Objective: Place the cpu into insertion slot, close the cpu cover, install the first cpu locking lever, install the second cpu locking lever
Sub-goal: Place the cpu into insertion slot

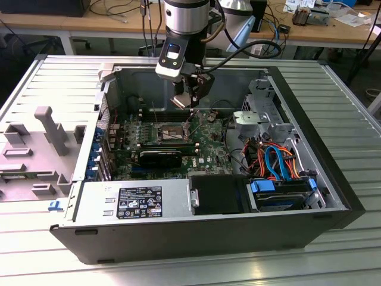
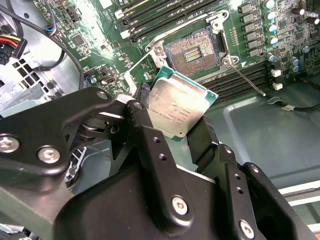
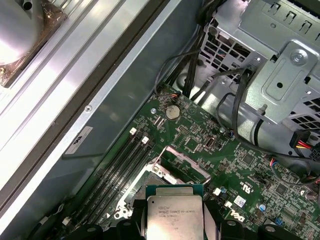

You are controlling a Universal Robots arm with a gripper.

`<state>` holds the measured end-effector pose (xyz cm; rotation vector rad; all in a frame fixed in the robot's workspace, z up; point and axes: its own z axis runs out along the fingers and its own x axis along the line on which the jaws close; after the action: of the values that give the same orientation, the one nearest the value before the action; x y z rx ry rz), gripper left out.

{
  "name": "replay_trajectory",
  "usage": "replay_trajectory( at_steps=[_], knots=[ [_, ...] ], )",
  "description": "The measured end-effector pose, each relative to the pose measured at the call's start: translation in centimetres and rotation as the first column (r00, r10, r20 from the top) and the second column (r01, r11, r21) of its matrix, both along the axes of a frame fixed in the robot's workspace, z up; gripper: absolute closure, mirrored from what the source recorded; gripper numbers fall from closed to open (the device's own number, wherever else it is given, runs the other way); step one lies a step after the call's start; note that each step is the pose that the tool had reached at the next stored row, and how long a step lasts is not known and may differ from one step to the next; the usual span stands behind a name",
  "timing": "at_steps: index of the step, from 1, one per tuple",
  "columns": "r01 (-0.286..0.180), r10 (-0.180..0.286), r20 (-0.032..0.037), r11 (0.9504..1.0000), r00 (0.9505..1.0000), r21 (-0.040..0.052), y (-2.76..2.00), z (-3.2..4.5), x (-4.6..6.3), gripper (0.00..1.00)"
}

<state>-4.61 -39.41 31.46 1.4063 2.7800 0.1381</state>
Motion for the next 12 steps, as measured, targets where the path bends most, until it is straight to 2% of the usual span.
replay_trajectory(
  at_steps=[12],
  knots=[
    [0.016,-0.016,0.0,0.9999,0.9999,0.0,0.0,0.0,0.0,0.46]
  ],
)
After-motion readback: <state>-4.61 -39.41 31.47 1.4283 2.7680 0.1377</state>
